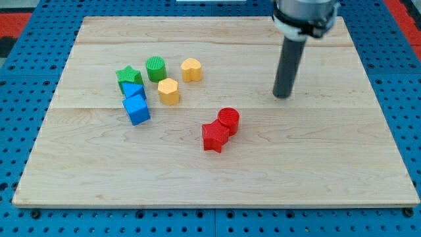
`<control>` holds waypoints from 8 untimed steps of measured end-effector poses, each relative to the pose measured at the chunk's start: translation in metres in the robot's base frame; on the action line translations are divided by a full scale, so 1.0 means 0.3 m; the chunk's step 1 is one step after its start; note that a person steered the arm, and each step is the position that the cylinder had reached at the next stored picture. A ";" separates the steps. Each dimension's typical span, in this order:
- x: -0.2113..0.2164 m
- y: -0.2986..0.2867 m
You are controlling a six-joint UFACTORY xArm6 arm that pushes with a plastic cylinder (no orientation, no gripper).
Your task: Place the red blocks diagonally to each other
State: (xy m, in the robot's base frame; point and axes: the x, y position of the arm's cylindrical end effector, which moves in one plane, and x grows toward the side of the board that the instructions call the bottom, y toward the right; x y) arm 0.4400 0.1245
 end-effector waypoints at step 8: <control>0.128 -0.358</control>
State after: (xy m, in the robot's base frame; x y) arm 0.4785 0.0170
